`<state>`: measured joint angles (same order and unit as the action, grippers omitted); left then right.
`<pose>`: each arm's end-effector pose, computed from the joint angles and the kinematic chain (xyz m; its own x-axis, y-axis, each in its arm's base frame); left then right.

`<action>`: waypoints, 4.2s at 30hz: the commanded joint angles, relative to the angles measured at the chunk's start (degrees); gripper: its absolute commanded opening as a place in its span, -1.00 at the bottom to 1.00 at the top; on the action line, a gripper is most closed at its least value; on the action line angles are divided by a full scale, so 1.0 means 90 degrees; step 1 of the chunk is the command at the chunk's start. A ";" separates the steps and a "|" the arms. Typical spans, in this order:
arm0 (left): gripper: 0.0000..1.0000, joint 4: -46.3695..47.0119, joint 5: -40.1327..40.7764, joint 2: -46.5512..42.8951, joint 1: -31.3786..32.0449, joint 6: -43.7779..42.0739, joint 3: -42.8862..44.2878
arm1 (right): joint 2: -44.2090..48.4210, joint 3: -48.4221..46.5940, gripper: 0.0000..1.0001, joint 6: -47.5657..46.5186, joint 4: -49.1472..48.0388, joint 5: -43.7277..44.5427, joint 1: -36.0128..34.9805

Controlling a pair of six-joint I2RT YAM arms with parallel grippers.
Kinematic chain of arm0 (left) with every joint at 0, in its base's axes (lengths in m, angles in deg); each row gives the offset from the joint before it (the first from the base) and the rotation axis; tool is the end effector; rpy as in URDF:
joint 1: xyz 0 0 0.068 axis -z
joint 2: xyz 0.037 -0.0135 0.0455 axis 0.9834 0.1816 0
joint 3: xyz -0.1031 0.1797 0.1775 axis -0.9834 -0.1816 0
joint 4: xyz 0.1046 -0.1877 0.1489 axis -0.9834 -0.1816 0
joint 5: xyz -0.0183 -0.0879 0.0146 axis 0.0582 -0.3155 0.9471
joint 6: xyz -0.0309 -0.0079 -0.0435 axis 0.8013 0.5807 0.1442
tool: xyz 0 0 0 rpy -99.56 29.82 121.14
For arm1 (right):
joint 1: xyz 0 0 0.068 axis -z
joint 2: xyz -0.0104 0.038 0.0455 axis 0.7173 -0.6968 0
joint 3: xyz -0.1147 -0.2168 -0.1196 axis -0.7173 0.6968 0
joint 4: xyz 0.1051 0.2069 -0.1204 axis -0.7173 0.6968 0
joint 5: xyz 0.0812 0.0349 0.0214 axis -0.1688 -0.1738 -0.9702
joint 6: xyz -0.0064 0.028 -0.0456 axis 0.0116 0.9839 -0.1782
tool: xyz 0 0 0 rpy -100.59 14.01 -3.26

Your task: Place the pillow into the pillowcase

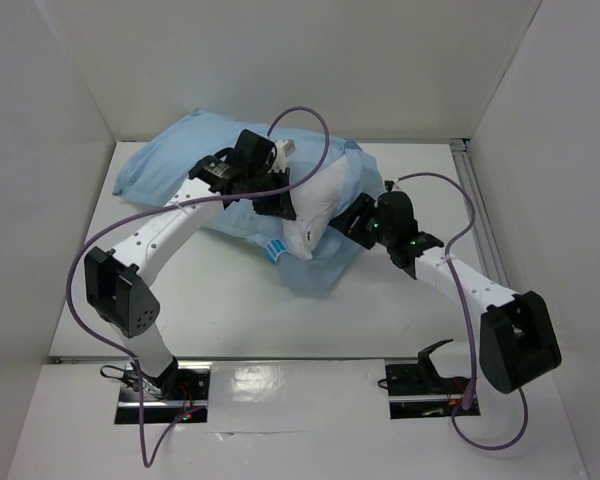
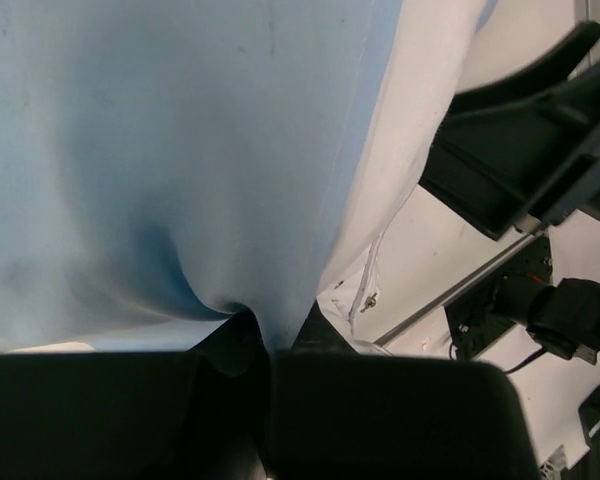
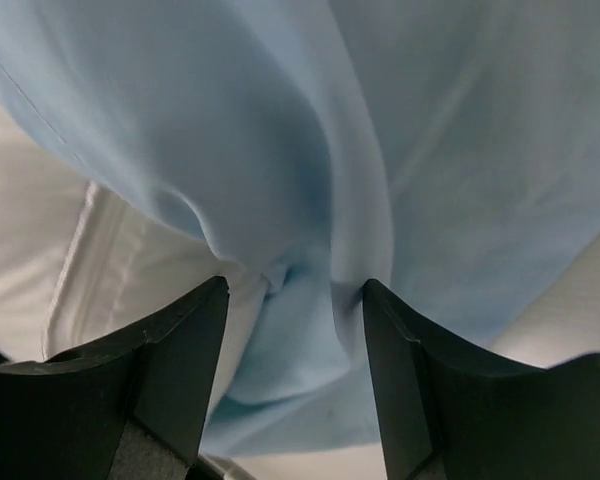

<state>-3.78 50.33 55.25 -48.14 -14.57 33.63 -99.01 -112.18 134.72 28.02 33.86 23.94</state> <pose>0.3173 -0.2030 0.3630 -0.8297 -0.0370 -0.5570 0.2847 0.8302 -0.4792 0.2556 0.1085 0.2454 -0.6653 0.5409 -0.5145 0.0192 0.7014 0.7126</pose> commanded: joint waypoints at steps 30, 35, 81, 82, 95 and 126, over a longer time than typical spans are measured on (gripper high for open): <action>-1.00 0.0705 -0.1088 0.0134 -0.0412 -0.0053 0.0435 | -0.0370 -0.1981 -0.12 -0.0006 0.1450 0.3368 -0.1856; -1.00 0.0705 -0.1088 0.0067 -0.0412 -0.0053 0.0435 | -0.0615 -0.1787 -0.12 0.0237 0.1246 0.3368 -0.1728; -1.00 0.0968 -0.1332 -0.0051 -0.0471 0.0084 0.0318 | -0.1710 -0.1757 -1.00 0.0365 0.0260 0.3564 -0.1162; -1.00 0.0968 -0.1235 0.0007 -0.0471 0.0258 0.0318 | -0.1583 -0.1670 -1.00 0.0162 0.0318 0.3476 -0.1162; -1.00 0.2922 0.0550 0.0836 -0.0530 0.2203 -0.0103 | 0.0313 -0.2031 -1.00 -0.3481 0.1754 -0.0898 -0.1396; -1.00 -0.0691 -0.1577 0.0557 -0.0470 -0.0462 0.1989 | 0.0109 -0.3211 -1.00 -0.3502 0.2136 -0.0186 -0.0801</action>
<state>-4.83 34.96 66.48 -50.59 -13.00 51.31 -97.48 -138.78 102.43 54.40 34.54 15.81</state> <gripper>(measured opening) 0.083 0.009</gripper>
